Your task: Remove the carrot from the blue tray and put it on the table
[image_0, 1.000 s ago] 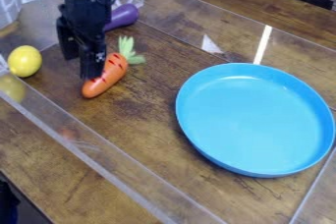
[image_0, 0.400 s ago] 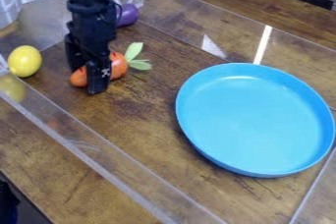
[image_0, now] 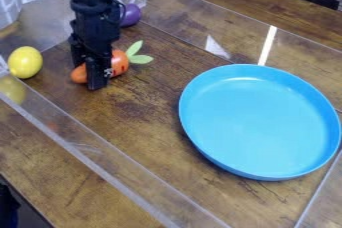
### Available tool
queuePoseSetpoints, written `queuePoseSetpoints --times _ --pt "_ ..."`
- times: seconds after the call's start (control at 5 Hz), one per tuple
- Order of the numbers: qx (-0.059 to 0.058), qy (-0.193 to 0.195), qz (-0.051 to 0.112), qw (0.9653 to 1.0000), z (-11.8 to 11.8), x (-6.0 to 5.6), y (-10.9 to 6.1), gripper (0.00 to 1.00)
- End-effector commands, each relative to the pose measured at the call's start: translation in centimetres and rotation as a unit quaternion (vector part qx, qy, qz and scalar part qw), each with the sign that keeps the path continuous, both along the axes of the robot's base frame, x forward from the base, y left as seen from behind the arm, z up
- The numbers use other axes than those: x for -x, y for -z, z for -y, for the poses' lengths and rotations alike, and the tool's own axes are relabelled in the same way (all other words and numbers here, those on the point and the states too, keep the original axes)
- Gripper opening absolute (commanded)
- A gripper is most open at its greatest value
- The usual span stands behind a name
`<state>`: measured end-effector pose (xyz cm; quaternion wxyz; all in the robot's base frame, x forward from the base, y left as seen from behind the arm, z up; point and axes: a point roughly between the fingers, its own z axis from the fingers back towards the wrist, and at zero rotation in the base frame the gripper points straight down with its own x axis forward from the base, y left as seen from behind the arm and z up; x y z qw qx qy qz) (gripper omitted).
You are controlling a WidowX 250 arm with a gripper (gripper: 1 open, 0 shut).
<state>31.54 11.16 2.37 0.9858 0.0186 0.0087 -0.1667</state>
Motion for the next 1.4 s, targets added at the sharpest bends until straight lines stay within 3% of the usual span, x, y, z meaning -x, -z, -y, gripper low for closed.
queuePoseSetpoints --times 0.0,0.4,1.2 --pt "-0.016 -0.008 0.031 0.9993 -1.6 -1.1 -3.1 0.00" --pt "-0.030 -0.029 0.028 0.9987 -4.7 -1.6 -5.2 0.00" --pt "-0.032 -0.046 0.020 0.9982 -8.1 -1.5 -3.1 0.00"
